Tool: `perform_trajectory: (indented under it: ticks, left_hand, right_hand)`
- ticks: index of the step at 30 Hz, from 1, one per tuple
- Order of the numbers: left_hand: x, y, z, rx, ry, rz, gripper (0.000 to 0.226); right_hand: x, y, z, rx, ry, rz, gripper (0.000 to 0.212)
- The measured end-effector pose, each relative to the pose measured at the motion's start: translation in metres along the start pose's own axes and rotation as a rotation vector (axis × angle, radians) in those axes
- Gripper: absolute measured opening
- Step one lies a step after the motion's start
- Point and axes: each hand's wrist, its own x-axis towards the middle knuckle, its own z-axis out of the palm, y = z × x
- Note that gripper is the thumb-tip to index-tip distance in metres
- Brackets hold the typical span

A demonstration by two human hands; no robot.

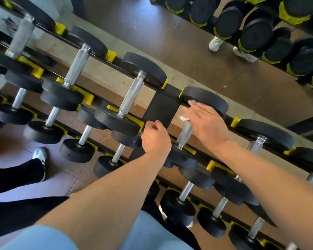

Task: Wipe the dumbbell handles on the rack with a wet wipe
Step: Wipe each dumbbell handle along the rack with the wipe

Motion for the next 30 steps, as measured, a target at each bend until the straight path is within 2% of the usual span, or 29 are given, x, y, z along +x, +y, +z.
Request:
perform_trajectory:
  ticks: [2, 4, 7, 9, 11, 13, 14, 15, 17, 19, 22, 24, 27, 30]
  left_hand:
    - [0.000, 0.000, 0.000, 0.006, -0.001, -0.001, 0.026]
    - [0.001, -0.001, 0.001, 0.013, 0.004, -0.005, 0.027]
    - [0.001, 0.000, 0.003, 0.026, 0.019, -0.011, 0.029]
    - [0.001, 0.000, 0.004, 0.035, 0.032, -0.012, 0.031]
    - [0.001, -0.001, 0.005, 0.020, 0.037, -0.009, 0.031]
    - [0.002, -0.001, 0.005, 0.018, 0.032, -0.007, 0.030]
    - [0.001, -0.001, 0.005, 0.023, 0.031, -0.009, 0.030]
    - [0.001, 0.000, 0.004, 0.027, 0.032, -0.011, 0.029]
    - [0.000, 0.002, 0.004, 0.032, 0.035, -0.016, 0.028]
    - [0.000, 0.003, 0.004, 0.042, 0.033, -0.017, 0.027]
    - [0.001, 0.002, 0.005, 0.050, 0.034, -0.017, 0.027]
    - [0.001, 0.001, 0.006, 0.052, 0.046, -0.021, 0.027]
    - [0.001, 0.000, 0.006, 0.046, 0.042, -0.019, 0.026]
    - [0.001, 0.000, 0.006, 0.048, 0.035, -0.016, 0.025]
  right_hand:
    - [0.000, 0.003, 0.007, -0.037, -0.100, 0.064, 0.044]
    - [-0.007, -0.010, 0.004, 0.018, -0.134, 0.100, 0.034]
    - [-0.022, -0.041, -0.007, 0.272, -0.283, 0.069, 0.016]
    - [-0.030, -0.051, -0.014, 0.529, -0.366, 0.171, 0.016]
    - [-0.029, -0.050, -0.019, 0.654, -0.241, 0.270, 0.021]
    - [-0.018, -0.039, -0.021, 0.524, 0.042, 0.225, 0.033]
    - [-0.010, -0.031, -0.019, 0.411, 0.155, 0.131, 0.032]
    - [-0.003, -0.020, -0.014, 0.292, 0.202, 0.028, 0.030]
    - [0.007, 0.001, -0.001, 0.070, 0.105, -0.074, 0.038]
    - [0.006, 0.014, 0.008, 0.017, -0.041, -0.035, 0.046]
    - [-0.016, 0.002, 0.009, 0.213, -0.012, 0.146, 0.036]
    - [-0.035, -0.019, 0.002, 0.439, 0.059, 0.437, 0.031]
    - [-0.059, -0.041, 0.007, 0.647, -0.015, 0.854, 0.016]
    - [-0.064, -0.052, -0.001, 0.690, 0.032, 0.935, 0.012]
